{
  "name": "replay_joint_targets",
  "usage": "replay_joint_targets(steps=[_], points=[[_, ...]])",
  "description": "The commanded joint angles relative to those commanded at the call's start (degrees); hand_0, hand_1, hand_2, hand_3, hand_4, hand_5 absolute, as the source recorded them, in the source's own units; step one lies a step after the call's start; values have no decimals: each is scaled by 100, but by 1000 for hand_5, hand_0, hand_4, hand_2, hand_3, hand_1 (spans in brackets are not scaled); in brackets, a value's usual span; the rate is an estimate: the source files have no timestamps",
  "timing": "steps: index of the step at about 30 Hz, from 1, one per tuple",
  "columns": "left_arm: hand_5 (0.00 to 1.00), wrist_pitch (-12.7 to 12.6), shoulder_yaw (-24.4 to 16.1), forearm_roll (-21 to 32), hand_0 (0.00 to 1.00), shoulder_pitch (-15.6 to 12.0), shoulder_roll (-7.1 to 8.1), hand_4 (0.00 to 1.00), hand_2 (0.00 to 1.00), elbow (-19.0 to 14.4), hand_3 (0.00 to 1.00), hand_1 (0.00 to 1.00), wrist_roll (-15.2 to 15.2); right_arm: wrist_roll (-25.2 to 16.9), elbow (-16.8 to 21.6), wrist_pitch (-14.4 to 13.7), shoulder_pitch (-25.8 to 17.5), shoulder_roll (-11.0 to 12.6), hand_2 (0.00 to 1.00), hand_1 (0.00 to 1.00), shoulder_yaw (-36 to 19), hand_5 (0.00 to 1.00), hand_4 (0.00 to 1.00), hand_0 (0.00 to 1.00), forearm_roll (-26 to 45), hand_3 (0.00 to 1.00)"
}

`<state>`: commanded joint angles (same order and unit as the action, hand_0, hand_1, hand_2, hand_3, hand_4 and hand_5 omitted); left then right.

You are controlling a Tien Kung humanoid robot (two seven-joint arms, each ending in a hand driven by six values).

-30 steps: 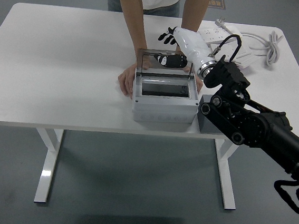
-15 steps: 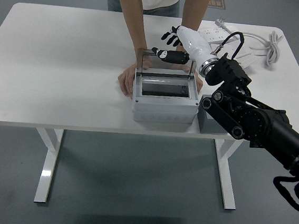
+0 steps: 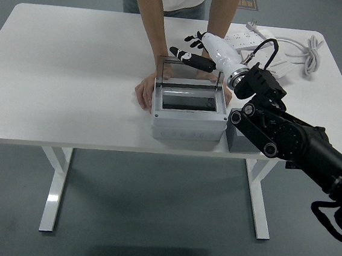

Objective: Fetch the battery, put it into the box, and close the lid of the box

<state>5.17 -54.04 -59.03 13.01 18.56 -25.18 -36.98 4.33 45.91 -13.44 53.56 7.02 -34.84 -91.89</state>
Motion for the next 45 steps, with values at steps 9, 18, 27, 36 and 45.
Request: replay_joint_targets(steps=[9, 18, 27, 36, 45], points=[[682, 37, -38, -78, 854, 59, 16, 835, 840, 3, 810, 911, 0, -28, -159, -32, -84, -74, 812, 851, 72, 998, 998, 998, 81, 865], [683, 8, -26, -50, 855, 22, 22, 834, 839, 0, 808, 910, 0, 31, -122, -30, -71, -43, 808, 847, 205, 998, 993, 998, 59, 860], [683, -32, 16, 29, 855, -22, 23, 833, 839, 6, 808, 909, 0, 171, 32, -86, -109, 14, 805, 835, 363, 998, 992, 998, 72, 856], [687, -55, 19, 45, 857, -25, 35, 833, 842, 8, 810, 909, 0, 308, 124, -111, -109, 87, 661, 574, 419, 998, 992, 576, 68, 765], [688, -72, 51, 85, 858, -53, 40, 834, 843, 9, 811, 909, 0, 423, 223, -126, -93, 135, 559, 424, 470, 998, 990, 363, -53, 713]])
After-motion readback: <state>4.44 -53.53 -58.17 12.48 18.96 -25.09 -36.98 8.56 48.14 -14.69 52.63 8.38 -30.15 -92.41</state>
